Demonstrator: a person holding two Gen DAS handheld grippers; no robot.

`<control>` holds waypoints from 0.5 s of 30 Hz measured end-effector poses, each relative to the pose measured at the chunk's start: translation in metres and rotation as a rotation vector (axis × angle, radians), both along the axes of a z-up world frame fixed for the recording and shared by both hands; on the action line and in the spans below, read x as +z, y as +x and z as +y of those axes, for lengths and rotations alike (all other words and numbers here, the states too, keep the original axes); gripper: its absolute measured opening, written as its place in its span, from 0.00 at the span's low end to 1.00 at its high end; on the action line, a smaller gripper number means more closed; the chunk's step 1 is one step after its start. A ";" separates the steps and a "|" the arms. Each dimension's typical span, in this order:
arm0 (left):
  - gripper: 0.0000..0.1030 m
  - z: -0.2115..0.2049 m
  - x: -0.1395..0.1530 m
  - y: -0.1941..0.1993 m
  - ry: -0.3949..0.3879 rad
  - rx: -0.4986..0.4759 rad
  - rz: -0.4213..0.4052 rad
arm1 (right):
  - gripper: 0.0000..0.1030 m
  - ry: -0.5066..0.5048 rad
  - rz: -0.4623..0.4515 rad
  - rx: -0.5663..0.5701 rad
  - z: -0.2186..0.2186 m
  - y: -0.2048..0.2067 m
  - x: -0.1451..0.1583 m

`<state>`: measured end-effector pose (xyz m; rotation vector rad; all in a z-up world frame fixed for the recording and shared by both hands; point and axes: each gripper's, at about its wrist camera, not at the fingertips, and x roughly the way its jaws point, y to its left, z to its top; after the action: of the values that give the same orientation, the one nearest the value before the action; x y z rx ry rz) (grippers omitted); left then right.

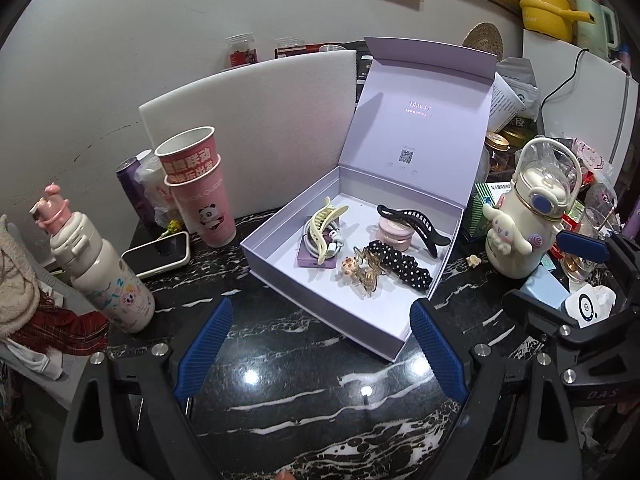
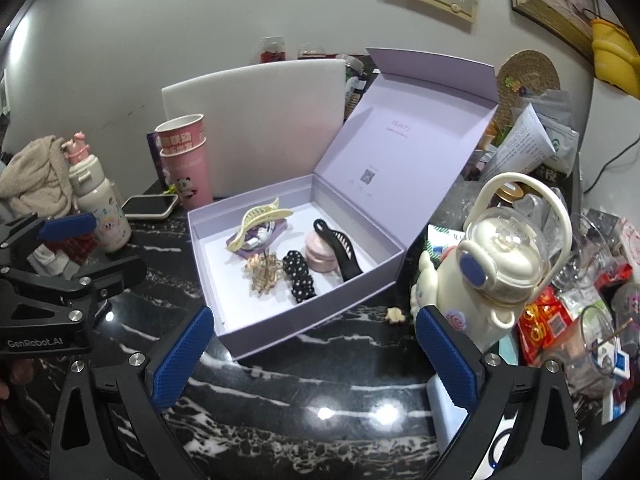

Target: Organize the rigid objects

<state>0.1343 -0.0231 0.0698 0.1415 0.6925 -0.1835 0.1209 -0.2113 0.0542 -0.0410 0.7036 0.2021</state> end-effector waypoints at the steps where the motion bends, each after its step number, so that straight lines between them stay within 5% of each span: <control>1: 0.89 0.001 -0.001 -0.002 0.000 0.006 0.006 | 1.00 -0.001 0.003 0.007 0.002 -0.002 -0.001; 15: 0.89 0.014 -0.014 -0.020 0.002 0.067 0.048 | 1.00 -0.004 0.002 0.048 0.019 -0.018 -0.004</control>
<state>0.1138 -0.0088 0.0558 0.1157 0.7446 -0.1225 0.1031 -0.1925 0.0498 -0.0616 0.7056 0.2471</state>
